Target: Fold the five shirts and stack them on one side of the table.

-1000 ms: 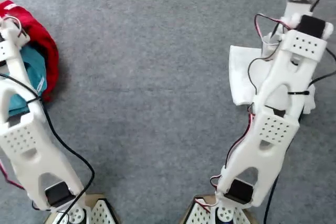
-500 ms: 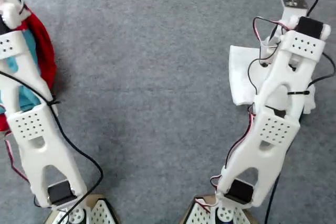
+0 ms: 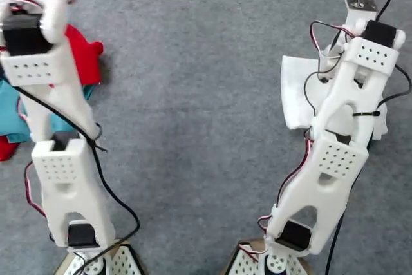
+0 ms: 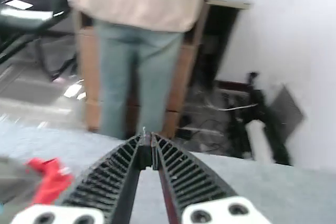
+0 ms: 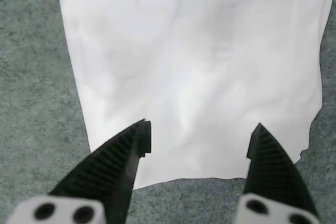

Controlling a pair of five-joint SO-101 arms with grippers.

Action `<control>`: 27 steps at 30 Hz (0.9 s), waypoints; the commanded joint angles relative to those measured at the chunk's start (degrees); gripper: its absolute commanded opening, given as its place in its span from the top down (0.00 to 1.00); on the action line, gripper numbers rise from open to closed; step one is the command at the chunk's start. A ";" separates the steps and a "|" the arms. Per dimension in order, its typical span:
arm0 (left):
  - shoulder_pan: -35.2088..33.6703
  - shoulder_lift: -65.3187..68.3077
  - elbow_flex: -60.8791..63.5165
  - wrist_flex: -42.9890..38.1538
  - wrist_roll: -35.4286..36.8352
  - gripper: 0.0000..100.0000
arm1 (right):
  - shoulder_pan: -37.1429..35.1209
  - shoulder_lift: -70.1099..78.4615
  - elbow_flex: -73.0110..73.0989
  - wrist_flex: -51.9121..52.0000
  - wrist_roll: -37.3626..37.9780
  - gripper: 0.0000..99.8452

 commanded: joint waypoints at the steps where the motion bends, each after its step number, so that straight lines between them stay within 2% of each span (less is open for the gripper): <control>1: 4.18 -3.96 0.66 4.04 -0.62 0.97 | -0.70 -3.47 -0.22 0.53 -0.79 0.71; 3: 4.00 -3.43 2.15 8.00 -0.62 0.97 | -0.70 -3.56 -0.22 0.53 -0.79 0.71; 5: 0.57 -3.08 4.35 10.81 -0.62 0.97 | -0.70 -3.91 -0.22 0.53 -0.79 0.71; 8: -7.87 -1.41 8.92 11.87 -0.26 0.95 | -0.53 -4.00 -0.22 0.53 -0.79 0.71; 13: -22.29 3.34 16.13 12.66 -0.18 0.83 | -1.05 -4.00 4.26 0.53 -0.70 0.71; 16: -29.23 8.79 19.03 6.77 -0.18 0.82 | -1.85 -4.00 8.57 0.44 -0.62 0.71; 19: -33.19 13.80 19.03 0.44 -0.09 0.82 | -2.81 -4.00 11.21 0.44 -0.70 0.71; 27: -33.36 22.59 19.47 -12.31 -0.44 0.82 | -3.60 -4.00 10.86 0.44 -0.70 0.71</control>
